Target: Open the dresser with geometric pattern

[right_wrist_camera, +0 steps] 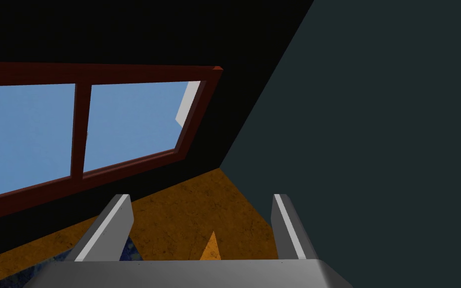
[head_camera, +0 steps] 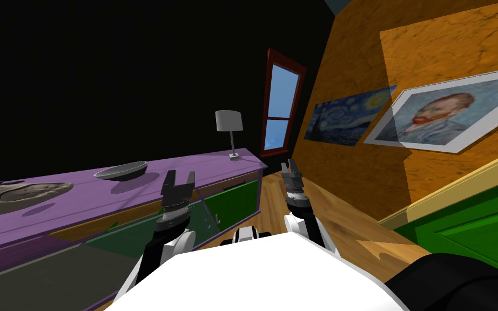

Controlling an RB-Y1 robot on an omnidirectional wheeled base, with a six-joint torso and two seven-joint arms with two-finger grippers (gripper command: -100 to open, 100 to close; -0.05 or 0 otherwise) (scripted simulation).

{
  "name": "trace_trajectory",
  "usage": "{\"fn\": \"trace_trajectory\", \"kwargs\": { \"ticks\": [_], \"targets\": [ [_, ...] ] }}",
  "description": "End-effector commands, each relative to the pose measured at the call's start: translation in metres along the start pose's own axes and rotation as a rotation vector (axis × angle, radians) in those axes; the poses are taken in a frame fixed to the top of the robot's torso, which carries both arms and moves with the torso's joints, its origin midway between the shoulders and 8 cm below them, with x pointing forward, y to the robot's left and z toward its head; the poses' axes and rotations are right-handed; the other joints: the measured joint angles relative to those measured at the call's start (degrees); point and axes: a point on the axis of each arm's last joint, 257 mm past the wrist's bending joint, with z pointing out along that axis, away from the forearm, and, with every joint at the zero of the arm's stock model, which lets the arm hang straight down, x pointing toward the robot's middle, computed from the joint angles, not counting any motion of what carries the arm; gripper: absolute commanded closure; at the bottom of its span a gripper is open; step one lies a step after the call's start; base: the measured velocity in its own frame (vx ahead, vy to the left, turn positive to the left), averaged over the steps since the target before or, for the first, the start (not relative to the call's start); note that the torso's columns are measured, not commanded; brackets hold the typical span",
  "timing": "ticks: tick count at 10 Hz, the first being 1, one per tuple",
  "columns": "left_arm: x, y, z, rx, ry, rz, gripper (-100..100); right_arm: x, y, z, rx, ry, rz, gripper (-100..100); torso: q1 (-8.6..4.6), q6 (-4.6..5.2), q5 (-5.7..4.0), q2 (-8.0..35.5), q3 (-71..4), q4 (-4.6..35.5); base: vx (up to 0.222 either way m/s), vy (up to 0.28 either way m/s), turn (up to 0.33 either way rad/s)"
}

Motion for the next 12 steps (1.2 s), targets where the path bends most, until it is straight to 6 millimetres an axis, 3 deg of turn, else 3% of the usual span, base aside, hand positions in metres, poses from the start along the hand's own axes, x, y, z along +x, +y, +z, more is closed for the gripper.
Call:
{"fn": "trace_trajectory", "kwargs": {
  "ticks": [1, 12],
  "targets": [
    [-0.001, 0.015, -0.007, -0.013, 0.014, 0.007, -100, 0.0, 0.0, 0.0, 0.0, 0.0, 0.0, 0, 0.0, 0.0, 0.0, 0.02, 0.01, 0.01, 0.011, -0.06, 0.022],
    [-0.018, 0.078, -0.047, -0.062, 0.011, 0.024, -100, 0.0, 0.0, 0.0, 0.0, 0.0, 0.0, 0, 0.0, 0.0, 0.0, 0.02, 0.01, 0.01, 0.02, -0.061, 0.024]
  ]
}}
